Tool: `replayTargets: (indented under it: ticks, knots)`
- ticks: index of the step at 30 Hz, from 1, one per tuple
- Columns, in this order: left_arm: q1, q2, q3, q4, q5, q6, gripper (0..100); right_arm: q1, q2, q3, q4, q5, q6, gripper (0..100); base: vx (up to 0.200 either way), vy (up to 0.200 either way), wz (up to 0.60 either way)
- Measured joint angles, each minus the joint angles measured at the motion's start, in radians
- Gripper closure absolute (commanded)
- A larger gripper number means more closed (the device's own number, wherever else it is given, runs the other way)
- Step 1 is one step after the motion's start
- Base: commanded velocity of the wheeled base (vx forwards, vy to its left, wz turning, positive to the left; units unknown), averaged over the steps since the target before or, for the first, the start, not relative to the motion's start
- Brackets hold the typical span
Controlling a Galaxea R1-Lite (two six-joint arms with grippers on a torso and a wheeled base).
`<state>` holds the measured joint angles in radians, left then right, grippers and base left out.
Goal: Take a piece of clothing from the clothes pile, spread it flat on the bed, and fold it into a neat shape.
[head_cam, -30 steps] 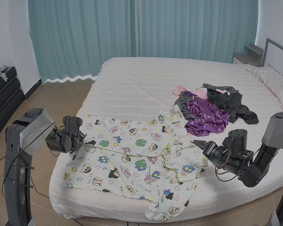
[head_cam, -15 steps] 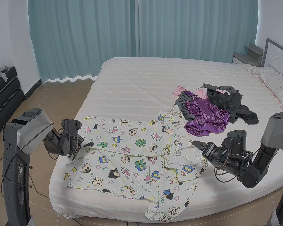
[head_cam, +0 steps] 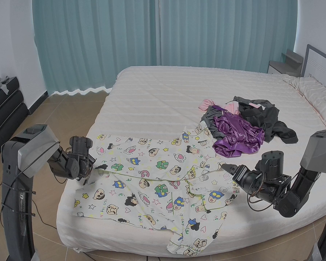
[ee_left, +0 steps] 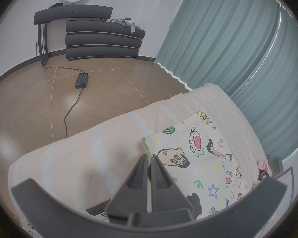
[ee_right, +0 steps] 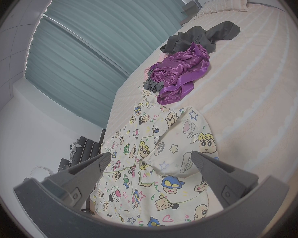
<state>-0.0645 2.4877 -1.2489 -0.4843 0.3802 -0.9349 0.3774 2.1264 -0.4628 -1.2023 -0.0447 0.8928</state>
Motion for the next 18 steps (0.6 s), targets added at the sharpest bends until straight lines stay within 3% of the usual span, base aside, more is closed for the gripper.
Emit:
replayTargets:
  ticks: [1, 10, 17, 18]
  knots:
    - [0.0, -0.001, 0.0, 0.0, 0.0, 0.0, 0, 0.0, 0.0, 0.0, 0.0, 0.0, 0.0, 0, 0.0, 0.0, 0.0]
    - [0.019, -0.025, 0.006, 0.0, -0.011, -0.013, 0, 0.0, -0.001, 0.002, 0.0, 0.0, 0.0, 0, 0.0, 0.0, 0.0]
    - [0.047, -0.09, 0.052, -0.001, -0.082, -0.071, 0, 0.004, -0.002, 0.005, 0.0, 0.0, 0.0, 0, 0.0, 0.0, 0.0]
    - [0.051, -0.112, 0.078, -0.005, -0.123, -0.081, 0, 0.005, -0.003, 0.006, 0.0, 0.0, 0.0, 0, 0.0, 0.0, 0.0]
